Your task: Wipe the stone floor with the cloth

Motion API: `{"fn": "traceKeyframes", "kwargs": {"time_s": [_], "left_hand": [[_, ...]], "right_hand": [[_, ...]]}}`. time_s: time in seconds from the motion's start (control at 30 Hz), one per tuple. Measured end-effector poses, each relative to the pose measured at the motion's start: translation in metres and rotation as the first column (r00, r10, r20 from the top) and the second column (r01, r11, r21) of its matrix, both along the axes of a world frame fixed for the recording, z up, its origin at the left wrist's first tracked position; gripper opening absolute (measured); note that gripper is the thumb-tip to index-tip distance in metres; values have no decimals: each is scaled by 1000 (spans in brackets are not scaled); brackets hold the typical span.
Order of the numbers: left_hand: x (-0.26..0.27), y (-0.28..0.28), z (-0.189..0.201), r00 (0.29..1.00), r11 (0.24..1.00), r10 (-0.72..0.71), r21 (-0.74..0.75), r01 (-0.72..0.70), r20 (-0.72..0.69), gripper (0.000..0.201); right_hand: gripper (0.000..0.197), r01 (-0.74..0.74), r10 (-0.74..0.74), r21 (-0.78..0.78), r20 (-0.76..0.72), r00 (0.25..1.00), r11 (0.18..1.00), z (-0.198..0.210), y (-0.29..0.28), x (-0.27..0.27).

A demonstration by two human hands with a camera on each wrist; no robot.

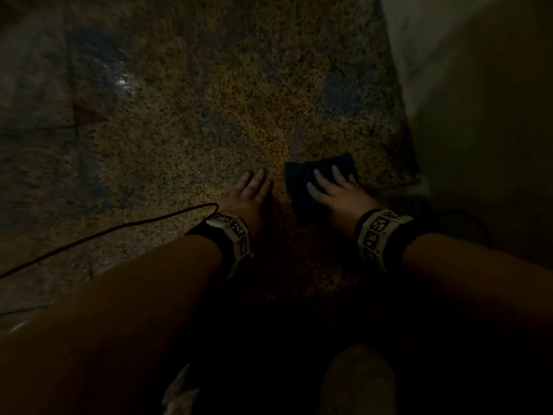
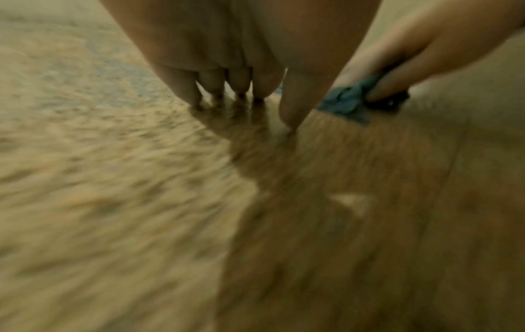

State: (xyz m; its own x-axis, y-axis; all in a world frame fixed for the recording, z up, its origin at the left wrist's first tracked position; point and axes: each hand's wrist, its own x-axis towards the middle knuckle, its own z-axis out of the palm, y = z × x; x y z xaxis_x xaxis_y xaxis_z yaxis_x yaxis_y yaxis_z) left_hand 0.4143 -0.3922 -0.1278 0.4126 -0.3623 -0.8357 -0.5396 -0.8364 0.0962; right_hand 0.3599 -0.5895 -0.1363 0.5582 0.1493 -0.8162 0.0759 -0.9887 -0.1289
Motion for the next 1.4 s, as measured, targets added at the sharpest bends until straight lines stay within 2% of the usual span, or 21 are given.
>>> {"fn": "traceKeyframes", "kwargs": {"time_s": [0.2, 0.43, 0.53, 0.67, 0.77, 0.97, 1.1, 1.23, 1.4], "left_hand": [[-3, 21, -5, 999, 998, 32, -56, -30, 35, 70], [2, 29, -11, 999, 992, 38, -119, -37, 5, 75], [4, 37, -14, 999, 993, 33, -113, -31, 10, 76], [3, 48, -12, 999, 997, 45, -64, -44, 20, 74], [0, 54, -12, 998, 997, 51, -60, -48, 39, 71], [-5, 56, -14, 997, 996, 74, -49, -72, 38, 74], [-5, 56, -15, 995, 994, 88, -70, -86, 36, 75], [-5, 60, -17, 994, 991, 102, -92, -98, 43, 71], [-16, 71, -19, 986, 982, 151, -128, -142, 66, 69]], "right_hand": [[58, 58, -57, -46, 19, 998, 997, -2, 9, 4], [56, 129, -116, -92, 131, 984, 987, -8, 31, 61], [56, 177, -163, -82, 152, 975, 981, -8, 37, 67], [57, 32, -24, -104, 69, 997, 994, -3, 41, 40], [57, -84, 84, -42, -7, 996, 996, 1, 44, 10], [56, -98, 99, -44, 33, 995, 994, 3, 41, 20], [54, 19, -15, -32, 100, 995, 999, -2, 53, 58], [55, 173, -169, -35, 96, 981, 984, -4, 73, 84], [55, 104, -99, -47, 99, 990, 993, -5, 67, 71]]}}
